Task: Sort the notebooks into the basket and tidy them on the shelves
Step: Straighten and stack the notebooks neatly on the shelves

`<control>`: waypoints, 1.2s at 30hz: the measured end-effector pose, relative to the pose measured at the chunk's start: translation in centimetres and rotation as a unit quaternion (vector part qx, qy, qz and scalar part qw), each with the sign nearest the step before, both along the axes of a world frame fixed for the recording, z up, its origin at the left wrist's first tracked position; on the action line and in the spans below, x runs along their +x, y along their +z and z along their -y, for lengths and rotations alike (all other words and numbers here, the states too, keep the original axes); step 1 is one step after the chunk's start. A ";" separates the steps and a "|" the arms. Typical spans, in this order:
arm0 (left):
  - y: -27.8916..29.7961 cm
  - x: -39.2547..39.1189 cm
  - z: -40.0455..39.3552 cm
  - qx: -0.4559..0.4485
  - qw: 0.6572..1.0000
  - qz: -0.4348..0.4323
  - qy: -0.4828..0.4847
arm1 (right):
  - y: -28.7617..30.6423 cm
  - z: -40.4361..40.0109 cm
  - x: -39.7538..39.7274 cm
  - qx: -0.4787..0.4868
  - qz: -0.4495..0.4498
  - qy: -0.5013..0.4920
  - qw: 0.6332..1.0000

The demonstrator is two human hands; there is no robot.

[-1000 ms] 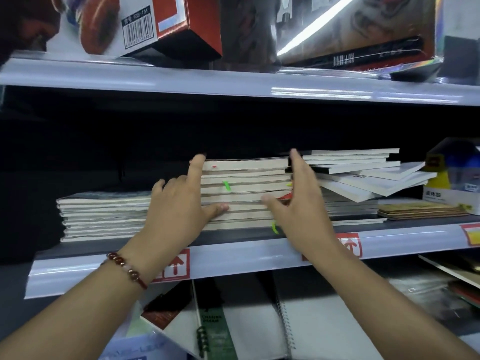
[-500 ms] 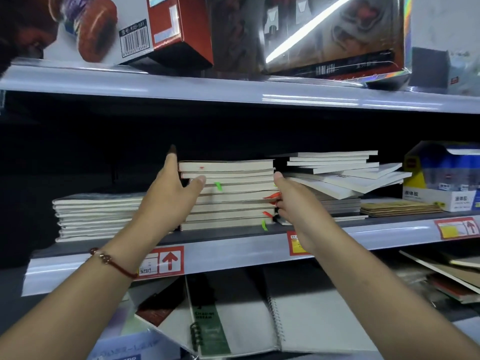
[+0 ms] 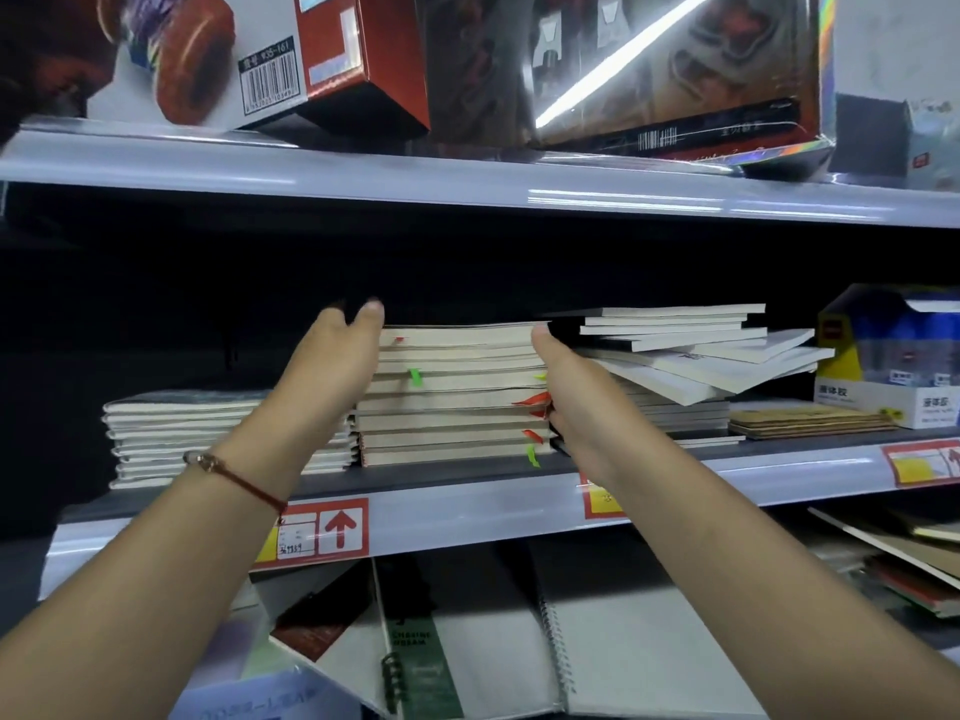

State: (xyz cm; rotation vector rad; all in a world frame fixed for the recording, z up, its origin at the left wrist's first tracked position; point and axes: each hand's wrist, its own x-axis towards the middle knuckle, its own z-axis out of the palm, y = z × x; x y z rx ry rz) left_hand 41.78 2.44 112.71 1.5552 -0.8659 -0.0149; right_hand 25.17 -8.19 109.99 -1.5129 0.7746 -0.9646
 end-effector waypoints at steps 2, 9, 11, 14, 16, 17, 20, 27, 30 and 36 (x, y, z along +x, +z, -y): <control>1.4 0.5 0.8 -0.085 0.979 -0.165 -0.081 | 0.5 0.1 0.6 0.034 0.038 -0.007 0.999; 1.1 1.3 2.6 -0.085 0.966 -0.225 -0.094 | 0.2 0.7 4.2 0.006 0.144 -0.124 0.982; 0.7 1.0 2.6 -0.090 0.970 -0.204 -0.098 | 0.1 1.1 4.3 0.000 0.147 -0.136 0.980; 0.4 1.0 2.8 -0.084 0.981 -0.156 -0.075 | 0.0 1.4 4.1 -0.004 0.142 -0.137 0.980; 0.4 0.9 2.9 -0.076 0.990 -0.115 -0.038 | -0.2 1.5 4.0 -0.010 0.126 -0.127 0.984; 0.4 0.8 2.9 -0.072 0.992 -0.098 -0.023 | -0.2 1.6 4.0 -0.012 0.115 -0.122 0.986; 0.0 -0.3 2.2 -0.078 0.996 -0.048 0.008 | 0.2 1.6 3.3 0.001 0.093 -0.094 0.991; -4.5 0.1 -0.4 0.041 0.918 0.394 0.031 | -1.1 2.4 0.8 -0.050 0.038 0.000 0.998; -5.5 2.6 0.3 0.166 0.808 0.540 0.168 | -1.3 1.5 0.7 -0.173 -0.019 -0.002 0.985; -5.0 3.6 1.2 0.190 0.754 0.594 0.209 | -2.1 1.3 2.2 -0.354 -0.183 -0.066 0.915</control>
